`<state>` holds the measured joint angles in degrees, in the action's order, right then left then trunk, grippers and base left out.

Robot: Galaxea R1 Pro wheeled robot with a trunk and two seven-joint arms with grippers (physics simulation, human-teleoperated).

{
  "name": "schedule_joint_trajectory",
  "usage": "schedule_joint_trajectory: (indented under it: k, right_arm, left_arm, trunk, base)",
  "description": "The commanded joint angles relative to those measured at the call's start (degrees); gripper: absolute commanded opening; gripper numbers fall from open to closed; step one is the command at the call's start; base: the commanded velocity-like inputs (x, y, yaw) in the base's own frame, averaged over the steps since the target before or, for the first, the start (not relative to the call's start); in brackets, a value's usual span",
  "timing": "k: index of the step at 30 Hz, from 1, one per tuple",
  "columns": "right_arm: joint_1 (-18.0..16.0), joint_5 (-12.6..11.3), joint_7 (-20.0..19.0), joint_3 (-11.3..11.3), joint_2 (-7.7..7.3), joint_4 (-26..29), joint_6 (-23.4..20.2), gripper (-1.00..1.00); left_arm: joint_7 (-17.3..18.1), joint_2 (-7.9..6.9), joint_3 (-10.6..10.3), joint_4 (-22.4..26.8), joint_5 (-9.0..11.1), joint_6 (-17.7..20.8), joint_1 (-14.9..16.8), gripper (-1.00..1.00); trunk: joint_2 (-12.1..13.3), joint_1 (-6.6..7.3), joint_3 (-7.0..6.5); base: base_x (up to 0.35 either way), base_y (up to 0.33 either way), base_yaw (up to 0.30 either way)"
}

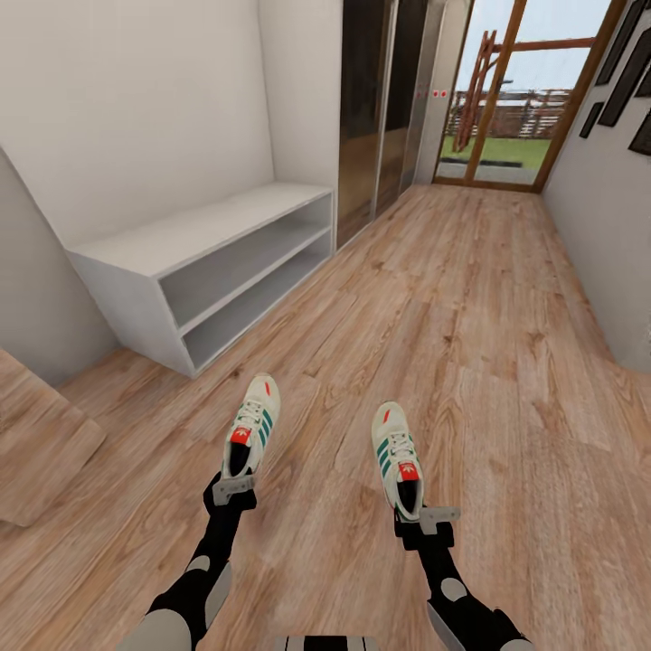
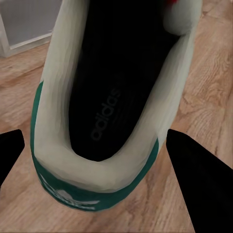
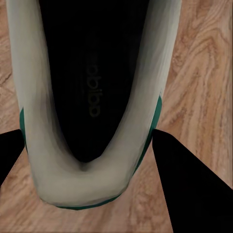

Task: Pick up the two gym shoes and the two sandals from the corridor floor and place them onto the hallstand (shoe rack) in the corridor, making sure they are on the rack and not on the floor. Arrange them so the two gym shoes are next to each other and the two sandals are next to each other.

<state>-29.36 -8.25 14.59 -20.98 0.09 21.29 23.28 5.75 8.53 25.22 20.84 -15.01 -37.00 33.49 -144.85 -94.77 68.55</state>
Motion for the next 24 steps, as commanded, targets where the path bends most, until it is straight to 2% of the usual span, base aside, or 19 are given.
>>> schedule_joint_trajectory:
  k: [1,9,16,24]
  right_arm:
    - [0.0,-0.1,0.0,0.0,0.0,0.0,0.0,-1.0]
    - [0.0,-0.1,0.1,0.0,0.0,-0.1,0.0,-1.0]
    - [0.0,-0.1,0.1,0.0,-0.09,-0.3,0.0,-1.0]
    - [0.0,-0.1,0.1,0.0,-0.17,-0.3,0.0,-1.0]
  left_arm:
    - [0.0,0.0,0.0,0.0,0.0,0.0,0.0,-1.0]
    - [0.0,0.0,0.0,0.0,0.0,0.0,0.0,-1.0]
    - [0.1,0.0,0.0,0.0,0.0,-0.1,0.0,-1.0]
    - [0.1,0.0,0.0,0.0,0.0,-0.1,0.0,-1.0]
  trunk:
    - [0.0,0.02,-0.23]
    - [0.1,0.23,-2.0]
    - [0.1,0.23,-2.0]
    - [0.1,0.23,-2.0]
  base:
    - [0.0,0.0,0.0]
    - [0.0,0.0,0.0]
    - [-0.011,0.005,0.0]
    - [-0.218,0.162,0.0]
